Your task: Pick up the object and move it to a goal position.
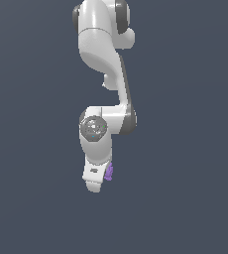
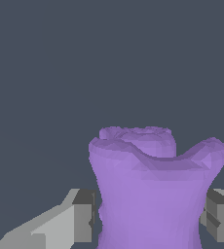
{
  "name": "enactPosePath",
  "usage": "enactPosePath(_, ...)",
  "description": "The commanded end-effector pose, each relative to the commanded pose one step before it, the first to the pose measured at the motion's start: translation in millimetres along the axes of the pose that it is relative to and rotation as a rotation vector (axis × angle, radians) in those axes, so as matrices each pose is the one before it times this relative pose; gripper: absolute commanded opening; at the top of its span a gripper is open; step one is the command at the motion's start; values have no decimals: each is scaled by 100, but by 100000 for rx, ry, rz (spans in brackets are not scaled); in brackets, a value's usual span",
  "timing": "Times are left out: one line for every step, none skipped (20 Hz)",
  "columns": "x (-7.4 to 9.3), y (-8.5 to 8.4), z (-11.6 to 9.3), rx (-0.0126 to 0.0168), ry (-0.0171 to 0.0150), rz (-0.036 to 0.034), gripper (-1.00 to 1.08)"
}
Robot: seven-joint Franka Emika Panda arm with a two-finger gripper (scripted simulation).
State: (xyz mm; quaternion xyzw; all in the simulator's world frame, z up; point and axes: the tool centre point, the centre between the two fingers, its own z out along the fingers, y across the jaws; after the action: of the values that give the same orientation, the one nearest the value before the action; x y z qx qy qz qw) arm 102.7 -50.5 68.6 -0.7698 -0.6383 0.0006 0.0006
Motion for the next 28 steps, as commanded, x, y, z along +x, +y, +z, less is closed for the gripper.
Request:
enactPosePath(-185, -295, -664, -126, 0, 20, -100)
enactPosePath(-94, -180, -320, 0, 0, 0, -100)
enactPosePath(-104, -201, -360, -10, -68, 6, -100)
enactPosePath(-117, -223, -398, 0, 0, 0, -100)
enactPosePath(-128, -245, -438, 0, 0, 0, -100)
enactPosePath(-140, -268, -479, 0, 0, 0, -100)
enactPosePath(-147, -291, -516, 1, -49, -1, -100)
enactPosePath(-165, -314, -564, 0, 0, 0, -100)
enactPosePath(-178, -338, -608, 0, 0, 0, -100)
enactPosePath(-186, -362, -650, 0, -49, 0, -100)
enactPosePath(-204, -387, -699, 0, 0, 0, -100)
enactPosePath(-218, -412, -746, 0, 0, 0, -100)
enactPosePath(-219, -430, -776, 1, -69, 0, -100)
enactPosePath(-230, -435, -791, 0, 0, 0, -100)
enactPosePath(-232, -438, -800, 0, 0, 0, -100)
enactPosePath(-234, -442, -808, 0, 0, 0, -100)
enactPosePath(-235, -445, -817, 0, 0, 0, -100)
enactPosePath(-225, -447, -819, 4, -69, 0, -100)
enactPosePath(-238, -451, -834, 0, 0, 0, -100)
enactPosePath(-240, -454, -843, 0, 0, 0, -100)
enactPosePath(-241, -457, -852, 0, 0, 0, -100)
enactPosePath(-242, -460, -861, 0, 0, 0, -100)
enactPosePath(-243, -464, -871, 0, 0, 0, -100)
enactPosePath(-245, -467, -882, 0, 0, 0, -100)
enactPosePath(-246, -471, -893, 0, 0, 0, -100)
enactPosePath(-251, -475, -908, -2, 47, -13, -100)
enactPosePath(-250, -479, -919, 0, 0, 0, -100)
enactPosePath(-261, -485, -940, -6, 67, -15, -100)
